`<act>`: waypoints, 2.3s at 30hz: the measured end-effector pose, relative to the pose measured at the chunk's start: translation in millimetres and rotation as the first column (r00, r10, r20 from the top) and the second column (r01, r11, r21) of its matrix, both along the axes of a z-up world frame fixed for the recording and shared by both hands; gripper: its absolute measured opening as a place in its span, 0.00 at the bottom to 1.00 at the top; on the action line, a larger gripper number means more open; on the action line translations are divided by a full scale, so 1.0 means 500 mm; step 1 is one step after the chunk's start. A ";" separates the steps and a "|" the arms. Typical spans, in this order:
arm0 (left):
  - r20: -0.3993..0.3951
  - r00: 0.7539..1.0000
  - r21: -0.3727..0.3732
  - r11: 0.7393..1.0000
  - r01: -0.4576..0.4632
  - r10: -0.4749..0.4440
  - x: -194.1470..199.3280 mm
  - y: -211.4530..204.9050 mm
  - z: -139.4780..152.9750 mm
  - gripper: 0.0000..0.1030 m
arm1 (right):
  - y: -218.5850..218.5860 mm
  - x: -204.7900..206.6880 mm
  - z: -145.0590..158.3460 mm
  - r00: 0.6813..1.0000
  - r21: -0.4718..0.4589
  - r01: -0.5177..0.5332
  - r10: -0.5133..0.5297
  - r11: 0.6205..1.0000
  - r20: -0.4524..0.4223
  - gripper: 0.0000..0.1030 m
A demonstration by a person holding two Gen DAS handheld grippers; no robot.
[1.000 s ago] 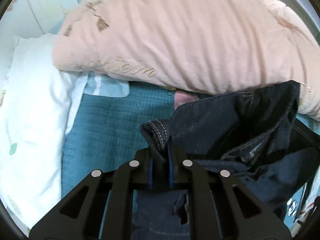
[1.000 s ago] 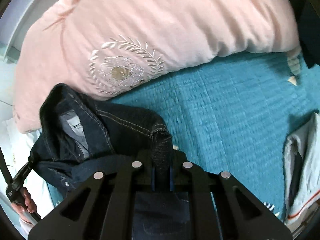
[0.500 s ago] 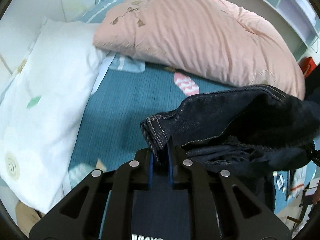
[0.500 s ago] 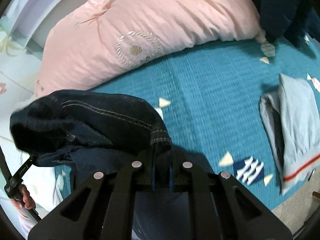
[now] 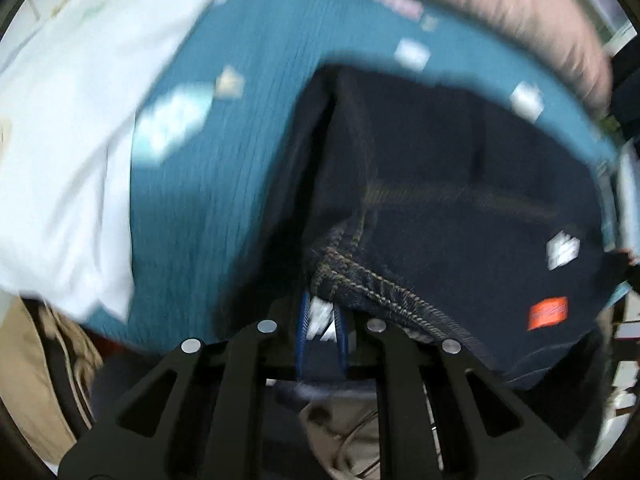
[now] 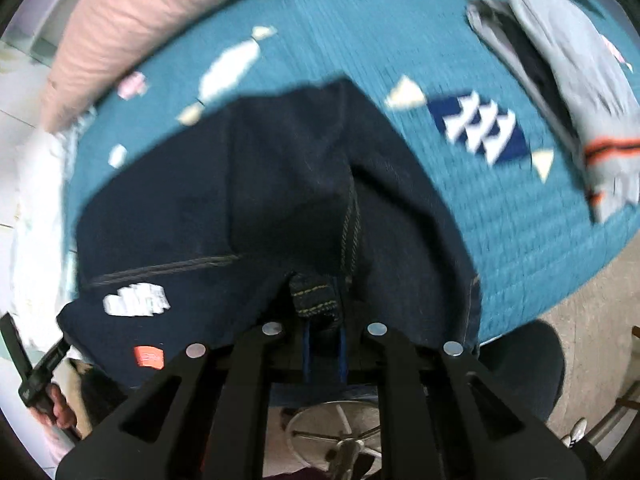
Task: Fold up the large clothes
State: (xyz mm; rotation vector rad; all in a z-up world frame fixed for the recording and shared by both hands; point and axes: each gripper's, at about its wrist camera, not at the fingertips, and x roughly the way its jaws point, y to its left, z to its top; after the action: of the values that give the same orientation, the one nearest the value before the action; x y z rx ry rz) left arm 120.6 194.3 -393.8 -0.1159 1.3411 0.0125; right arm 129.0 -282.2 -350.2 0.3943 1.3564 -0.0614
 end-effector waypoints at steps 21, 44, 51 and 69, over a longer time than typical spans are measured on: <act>0.177 0.983 -0.028 0.999 -0.032 0.036 -0.030 0.006 0.150 0.76 | 0.000 -0.085 0.134 0.984 -0.139 0.072 -0.048 0.988 0.170 0.61; 0.000 0.999 0.048 0.998 -0.051 0.051 0.018 -0.082 0.023 0.07 | 0.051 -0.072 -0.055 0.997 0.088 0.043 -0.036 0.995 -0.071 0.17; 0.033 0.997 -0.086 0.993 0.078 -0.075 -0.013 -0.207 0.078 0.07 | 0.200 -0.063 0.036 0.981 0.190 -0.194 0.191 0.962 0.033 0.16; -0.086 0.983 -0.032 0.987 0.158 -0.160 0.019 -0.297 -0.021 0.06 | 0.236 -0.039 -0.073 0.977 0.106 -0.179 0.190 0.978 -0.098 0.12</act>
State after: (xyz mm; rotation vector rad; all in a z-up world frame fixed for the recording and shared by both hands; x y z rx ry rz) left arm 130.1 45.7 -404.3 -0.0296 1.4356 -0.1357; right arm 109.4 -164.3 -386.9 0.3480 1.5015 0.1391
